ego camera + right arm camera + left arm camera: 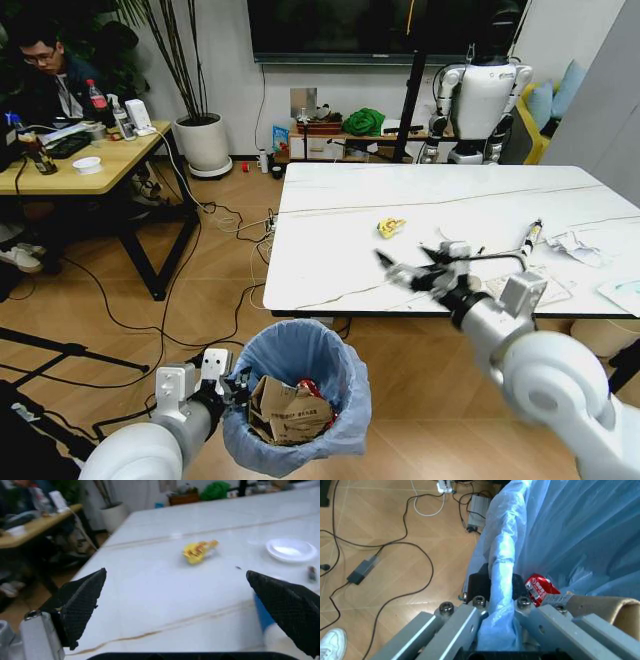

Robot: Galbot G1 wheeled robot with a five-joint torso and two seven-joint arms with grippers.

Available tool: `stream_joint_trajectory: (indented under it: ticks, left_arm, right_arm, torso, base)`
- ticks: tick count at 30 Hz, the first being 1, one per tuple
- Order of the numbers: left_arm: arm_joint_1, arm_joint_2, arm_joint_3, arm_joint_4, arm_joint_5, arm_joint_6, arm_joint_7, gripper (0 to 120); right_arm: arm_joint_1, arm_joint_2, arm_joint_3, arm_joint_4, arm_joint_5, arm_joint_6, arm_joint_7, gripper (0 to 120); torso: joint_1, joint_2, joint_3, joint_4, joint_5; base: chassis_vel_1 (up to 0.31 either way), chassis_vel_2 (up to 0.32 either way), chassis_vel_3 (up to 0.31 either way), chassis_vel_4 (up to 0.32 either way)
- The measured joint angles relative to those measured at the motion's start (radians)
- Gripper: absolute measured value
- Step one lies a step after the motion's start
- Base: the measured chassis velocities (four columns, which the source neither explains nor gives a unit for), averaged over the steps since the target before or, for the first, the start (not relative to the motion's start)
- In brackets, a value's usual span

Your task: Pick up the trash bin and place the trash from the table into it.

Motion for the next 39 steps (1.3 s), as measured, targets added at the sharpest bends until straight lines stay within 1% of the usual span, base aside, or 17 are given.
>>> stream_joint_trajectory:
  ticks: [3,6,7,9,17,20,23,24,25,26,29,30,31,32,34,37,39]
  left_arm:
    - [0.000,-0.001,-0.004,0.000,0.000,0.000,0.003,0]
    - [-0.001,-0.001,-0.008,0.001,0.000,0.000,0.005,0]
    - [-0.002,0.001,-0.012,0.002,0.001,0.000,0.008,0]
    - [-0.003,0.004,-0.016,0.003,0.001,0.000,0.013,0]
    - [-0.003,0.009,-0.028,0.004,0.000,0.000,0.023,0]
    - [-0.002,0.008,-0.029,0.004,0.000,0.000,0.027,0]
    - [-0.002,0.008,-0.028,0.004,0.000,0.000,0.027,0]
    - [-0.002,0.008,-0.028,0.004,0.000,0.000,0.028,0]
    - [-0.002,0.008,-0.028,0.004,0.000,0.000,0.028,0]
    - [-0.003,0.009,-0.028,0.004,0.000,0.000,0.028,0]
    - [-0.001,0.012,-0.032,0.001,-0.001,0.000,0.030,0]
    - [-0.001,0.012,-0.032,0.001,-0.001,0.000,0.030,0]
    - [-0.001,0.012,-0.033,0.001,-0.001,0.000,0.030,0]
    - [-0.002,0.011,-0.033,0.001,-0.001,0.000,0.031,0]
    - [-0.002,0.011,-0.033,0.001,-0.001,0.000,0.032,0]
    - [-0.005,0.008,-0.031,0.003,-0.001,0.000,0.034,0]
    - [-0.006,0.008,-0.030,0.003,-0.001,0.000,0.034,0]
  right_arm:
    - [-0.013,0.012,0.003,-0.019,-0.002,-0.005,0.040,100]
    - [-0.028,0.023,0.004,-0.033,0.003,-0.010,0.082,100]
    - [-0.035,0.032,0.007,-0.042,0.020,-0.013,0.119,100]
    - [-0.041,0.048,0.010,-0.062,0.062,-0.014,0.159,100]
    - [-0.027,0.081,0.012,-0.159,0.082,0.023,0.154,100]
    - [-0.015,0.089,0.007,-0.195,0.047,0.036,0.122,91]
    - [-0.008,0.093,0.002,-0.211,0.040,0.038,0.115,87]
    - [0.002,0.099,-0.002,-0.233,0.034,0.039,0.106,81]
    - [0.002,0.099,-0.002,-0.233,0.034,0.039,0.106,81]
    - [0.009,0.104,-0.006,-0.251,0.030,0.040,0.101,75]
    - [0.038,0.113,-0.016,-0.302,0.017,0.047,0.091,65]
    - [0.038,0.113,-0.016,-0.302,0.017,0.047,0.091,65]
    - [0.045,0.113,-0.017,-0.311,0.015,0.049,0.090,61]
    - [0.051,0.113,-0.018,-0.315,0.014,0.050,0.090,54]
    - [0.053,0.112,-0.020,-0.316,0.014,0.050,0.090,51]
    - [0.051,0.109,-0.024,-0.315,0.005,0.050,0.086,34]
    - [0.050,0.109,-0.025,-0.315,0.002,0.050,0.085,31]
  torso:
    - [0.000,0.000,0.000,0.0005,-0.0004]
    - [0.000,0.000,0.000,-0.0004,0.0001]
    - [0.000,0.000,0.000,0.0001,0.0000]
    - [0.000,0.000,0.000,-0.0002,-0.0004]
    - [0.000,0.000,0.000,0.0001,-0.0002]
    - [0.000,0.000,0.000,0.0001,-0.0004]
    - [0.000,0.000,0.000,0.0000,-0.0003]
    - [0.000,0.000,0.000,0.0001,-0.0003]
    - [0.000,0.000,0.000,0.0001,-0.0003]
    - [0.000,0.000,0.000,0.0001,-0.0003]
    - [0.000,0.000,0.000,0.0001,-0.0003]
    - [0.000,0.000,0.000,0.0001,-0.0003]
    - [0.000,0.000,0.000,0.0002,-0.0003]
    - [0.000,0.000,0.000,0.0002,-0.0003]
    - [0.000,0.000,0.000,0.0001,-0.0003]
    - [0.000,0.000,0.000,0.0001,-0.0004]
    - [0.000,0.000,0.000,0.0000,-0.0004]
  base:
    - [0.000,0.000,0.000,0.000]
    - [0.000,0.000,0.000,0.000]
    - [0.000,0.000,0.000,0.000]
    - [0.000,0.000,0.000,0.000]
    - [0.000,0.000,0.000,0.000]
    - [0.000,0.000,0.000,0.000]
    - [0.000,0.000,0.000,0.000]
    - [0.000,0.000,0.000,0.000]
    - [0.000,0.000,0.000,0.000]
    - [0.000,0.000,0.000,0.000]
    - [0.000,0.000,0.000,0.000]
    - [0.000,0.000,0.000,0.000]
    - [0.000,0.000,0.000,0.000]
    - [0.000,0.000,0.000,0.000]
    - [0.000,0.000,0.000,0.000]
    - [0.000,0.000,0.000,0.000]
    - [0.000,0.000,0.000,0.000]
